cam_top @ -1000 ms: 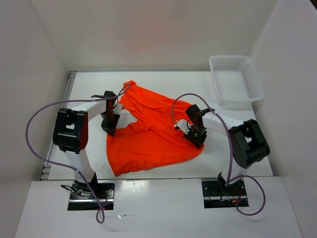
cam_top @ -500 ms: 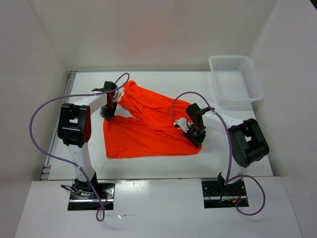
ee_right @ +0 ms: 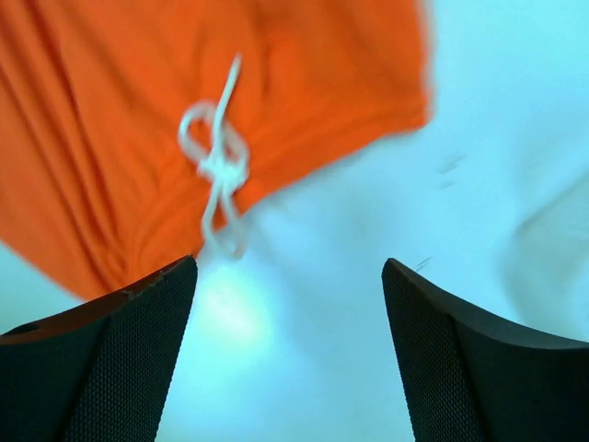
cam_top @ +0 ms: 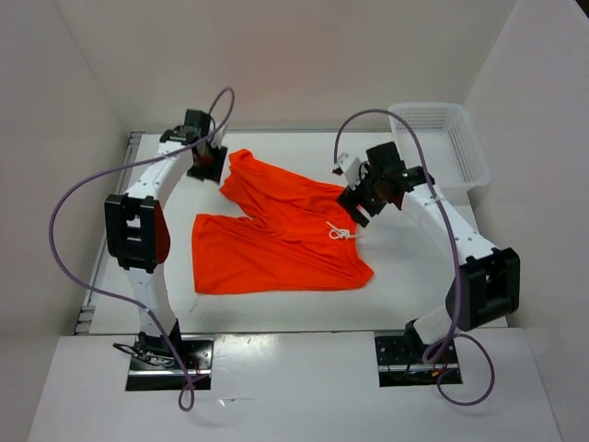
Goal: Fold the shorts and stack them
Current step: Flatten the shorts out
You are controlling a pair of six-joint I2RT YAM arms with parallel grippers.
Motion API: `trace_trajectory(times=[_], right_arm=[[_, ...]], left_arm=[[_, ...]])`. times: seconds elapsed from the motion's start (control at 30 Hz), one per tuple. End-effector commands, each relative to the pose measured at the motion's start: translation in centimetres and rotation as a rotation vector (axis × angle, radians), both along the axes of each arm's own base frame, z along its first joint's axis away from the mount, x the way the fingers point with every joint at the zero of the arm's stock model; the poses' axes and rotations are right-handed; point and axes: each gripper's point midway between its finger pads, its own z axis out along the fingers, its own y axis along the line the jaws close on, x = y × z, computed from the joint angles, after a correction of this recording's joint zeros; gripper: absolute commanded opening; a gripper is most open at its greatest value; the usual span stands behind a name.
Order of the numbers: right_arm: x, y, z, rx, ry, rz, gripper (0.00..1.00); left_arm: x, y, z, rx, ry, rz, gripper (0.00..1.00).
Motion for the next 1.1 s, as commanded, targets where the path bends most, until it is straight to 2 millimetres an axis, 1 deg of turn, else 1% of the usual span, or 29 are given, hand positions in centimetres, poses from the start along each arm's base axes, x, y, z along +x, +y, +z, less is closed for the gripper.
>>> trace_trajectory(times=[0.0, 0.03, 0.07, 0.1, 0.13, 0.17, 0.2, 0.23, 0.27, 0.3, 0.33, 0.37, 0.4, 0.47, 0.5, 0.57, 0.6, 0.63, 0.67, 0.7, 0.73, 0.77, 0.8, 0.83, 0.9, 0.93, 0.97, 1.0, 1.07], right_arm=[[5.3, 2.4, 4.8, 0.139, -0.220, -0.077, 0.86], [6.6, 2.2, 4.6, 0.150, -0.233, -0.122, 0.86], [7.6, 2.4, 4.1, 0.157, -0.241, -0.153, 0.83], [9.6, 2.5, 3.4, 0.161, -0.268, -0.204, 0.79], [10.6, 2.3, 3.4, 0.167, -0.285, -0.215, 0.77], [11.4, 2.5, 3.6, 0.175, -0.303, -0.229, 0.76], [12.0, 2.5, 2.3, 0.169, -0.286, -0.254, 0.73], [13.0, 2.2, 2.6, 0.185, -0.307, -0.275, 0.73], [13.7, 1.7, 2.6, 0.192, -0.314, -0.298, 0.73], [14.1, 1.4, 2.1, 0.197, -0.307, -0.318, 0.73], [14.9, 1.2, 1.4, 0.209, -0.298, -0.349, 0.73], [15.3, 0.8, 1.2, 0.214, -0.295, -0.370, 0.73], [15.5, 0.2, 0.5, 0.223, -0.274, -0.386, 0.73], [16.3, 0.0, -0.2, 0.225, -0.261, -0.391, 0.73], [16.4, -0.4, -0.8, 0.219, -0.251, -0.401, 0.73], [16.5, -0.2, -2.0, 0.219, -0.218, -0.405, 0.73], [16.5, -0.2, -2.0, 0.219, -0.218, -0.405, 0.73], [16.1, -0.1, -2.9, 0.217, -0.193, -0.401, 0.73], [15.9, -0.2, -3.1, 0.213, -0.185, -0.402, 0.73], [15.4, 0.0, -4.1, 0.215, -0.156, -0.394, 0.73], [14.7, 0.3, -4.7, 0.222, -0.126, -0.384, 0.73], [14.6, 0.4, -5.1, 0.225, -0.114, -0.379, 0.73], [14.0, 0.4, -5.7, 0.218, -0.090, -0.366, 0.73], [14.0, 0.6, -5.7, 0.225, -0.087, -0.361, 0.73], [13.5, 0.5, -7.3, 0.211, -0.053, -0.365, 0.73], [13.5, 0.5, -7.3, 0.207, -0.055, -0.357, 0.73], [13.2, 0.1, -8.7, 0.183, -0.030, -0.368, 0.72], [13.2, -0.1, -9.2, 0.172, -0.025, -0.374, 0.72], [13.1, -0.3, -10.0, 0.148, -0.017, -0.365, 0.72]], left_arm=[[5.4, -2.9, 4.7, -0.121, -0.151, -0.065, 0.58], [7.9, -3.5, 4.8, -0.136, -0.173, -0.074, 0.58], [9.0, -4.0, 4.7, -0.155, -0.181, -0.086, 0.58], [10.2, -4.4, 2.7, -0.163, -0.159, -0.090, 0.58], [11.9, -4.8, 4.2, -0.179, -0.215, -0.101, 0.58], [12.5, -5.4, 4.1, -0.206, -0.223, -0.118, 0.59], [13.1, -5.9, 3.8, -0.224, -0.225, -0.130, 0.59], [13.5, -6.3, 2.1, -0.240, -0.203, -0.138, 0.61], [14.2, -7.0, 2.9, -0.274, -0.228, -0.161, 0.61], [14.5, -7.3, 1.4, -0.287, -0.208, -0.168, 0.61], [15.0, -7.6, 1.1, -0.298, -0.215, -0.176, 0.62], [15.4, -7.8, 0.9, -0.306, -0.225, -0.182, 0.62], [16.5, -7.4, 0.4, -0.313, -0.245, -0.180, 0.63], [17.4, -7.5, 0.0, -0.314, -0.267, -0.183, 0.68], [17.8, -7.6, -1.1, -0.314, -0.264, -0.182, 0.68], [18.5, -7.7, -1.1, -0.314, -0.287, -0.186, 0.70], [18.9, -7.5, -1.9, -0.307, -0.286, -0.180, 0.71], [19.0, -7.0, -1.9, -0.305, -0.288, -0.171, 0.71], [19.1, -6.8, -2.3, -0.295, -0.287, -0.164, 0.71], [19.2, -6.6, -2.3, -0.288, -0.288, -0.159, 0.71], [19.3, -5.8, -2.3, -0.278, -0.291, -0.143, 0.71], [19.3, -5.8, -2.3, -0.278, -0.291, -0.143, 0.71], [19.5, -5.2, -1.5, -0.277, -0.306, -0.136, 0.72], [19.6, -5.4, -0.4, -0.287, -0.326, -0.146, 0.72], [19.7, -5.8, 2.4, -0.304, -0.371, -0.164, 0.72], [19.9, -5.3, 3.6, -0.310, -0.397, -0.164, 0.72], [19.9, -5.3, 4.2, -0.310, -0.407, -0.166, 0.72], [20.0, -5.3, 4.7, -0.310, -0.419, -0.167, 0.73], [20.1, -5.0, 4.2, -0.320, -0.410, -0.166, 0.73]])
